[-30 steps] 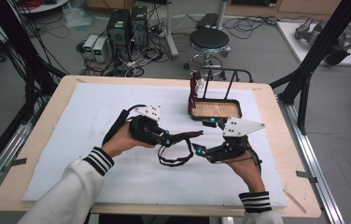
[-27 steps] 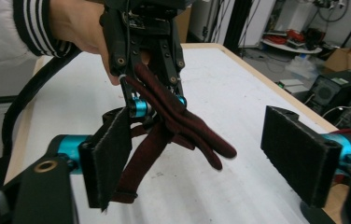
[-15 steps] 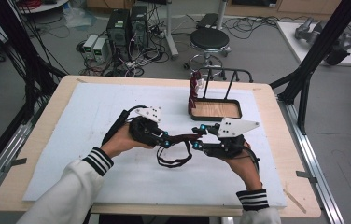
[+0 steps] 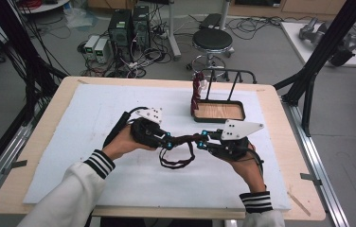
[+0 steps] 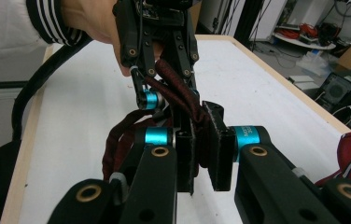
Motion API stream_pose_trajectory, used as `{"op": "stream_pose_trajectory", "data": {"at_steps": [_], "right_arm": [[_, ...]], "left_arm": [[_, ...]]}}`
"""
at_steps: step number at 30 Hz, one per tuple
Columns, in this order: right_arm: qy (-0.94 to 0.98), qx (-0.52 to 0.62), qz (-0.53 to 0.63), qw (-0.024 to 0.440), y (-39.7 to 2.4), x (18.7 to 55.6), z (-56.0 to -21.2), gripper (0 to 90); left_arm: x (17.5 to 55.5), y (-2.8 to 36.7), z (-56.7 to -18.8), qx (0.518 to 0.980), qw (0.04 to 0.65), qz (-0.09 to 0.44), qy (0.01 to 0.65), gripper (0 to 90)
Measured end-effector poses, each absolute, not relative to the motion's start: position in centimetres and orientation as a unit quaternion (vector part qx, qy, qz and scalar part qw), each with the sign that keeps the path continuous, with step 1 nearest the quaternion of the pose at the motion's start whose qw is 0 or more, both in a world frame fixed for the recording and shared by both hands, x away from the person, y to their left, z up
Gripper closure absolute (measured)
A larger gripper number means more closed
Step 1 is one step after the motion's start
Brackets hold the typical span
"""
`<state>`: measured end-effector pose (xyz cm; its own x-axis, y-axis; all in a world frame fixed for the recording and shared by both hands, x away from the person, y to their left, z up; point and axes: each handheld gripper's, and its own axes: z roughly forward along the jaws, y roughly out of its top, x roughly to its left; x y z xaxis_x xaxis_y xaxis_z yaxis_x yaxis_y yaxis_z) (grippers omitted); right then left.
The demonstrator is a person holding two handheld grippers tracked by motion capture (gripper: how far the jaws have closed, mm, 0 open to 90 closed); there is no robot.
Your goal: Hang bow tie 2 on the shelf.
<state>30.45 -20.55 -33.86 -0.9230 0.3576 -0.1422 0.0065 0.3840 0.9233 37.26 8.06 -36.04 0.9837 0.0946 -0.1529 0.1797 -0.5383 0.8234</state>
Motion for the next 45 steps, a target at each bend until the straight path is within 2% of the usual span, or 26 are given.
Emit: {"op": "stream_pose_trajectory", "data": {"at_steps": [2, 5, 8, 15, 22, 30, 40, 45], "right_arm": [[0.813, 0.112, 0.548, 0.161, -20.6, 30.4, -33.8, 83.7], [0.811, 0.11, 0.551, 0.163, -20.7, 30.4, -33.7, 83.7], [0.808, 0.116, 0.554, 0.166, -20.8, 30.4, -33.7, 83.7], [0.801, 0.128, 0.557, 0.179, -21.3, 30.3, -33.5, 83.7], [0.785, 0.146, 0.569, 0.198, -22.0, 30.3, -33.2, 83.6], [0.761, 0.174, 0.581, 0.231, -22.8, 30.4, -32.9, 83.6], [0.722, 0.217, 0.596, 0.276, -24.1, 30.7, -32.5, 83.6], [0.707, 0.222, 0.603, 0.295, -24.7, 30.9, -32.0, 83.6]], "left_arm": [[37.2, 8.2, -36.0, 0.872, 0.481, -0.044, 0.077, 70.8], [37.2, 8.3, -36.0, 0.871, 0.484, -0.039, 0.078, 59.5], [37.3, 8.3, -36.1, 0.869, 0.486, -0.021, 0.089, 38.6], [37.3, 9.1, -36.4, 0.858, 0.505, 0.015, 0.094, 20.6], [37.0, 10.8, -36.8, 0.828, 0.547, 0.049, 0.115, 16.7], [36.5, 13.5, -37.5, 0.797, 0.577, 0.086, 0.155, 16.1], [35.2, 18.3, -38.8, 0.761, 0.595, 0.155, 0.208, 16.1], [34.4, 19.9, -39.7, 0.759, 0.589, 0.166, 0.222, 16.1]]}}
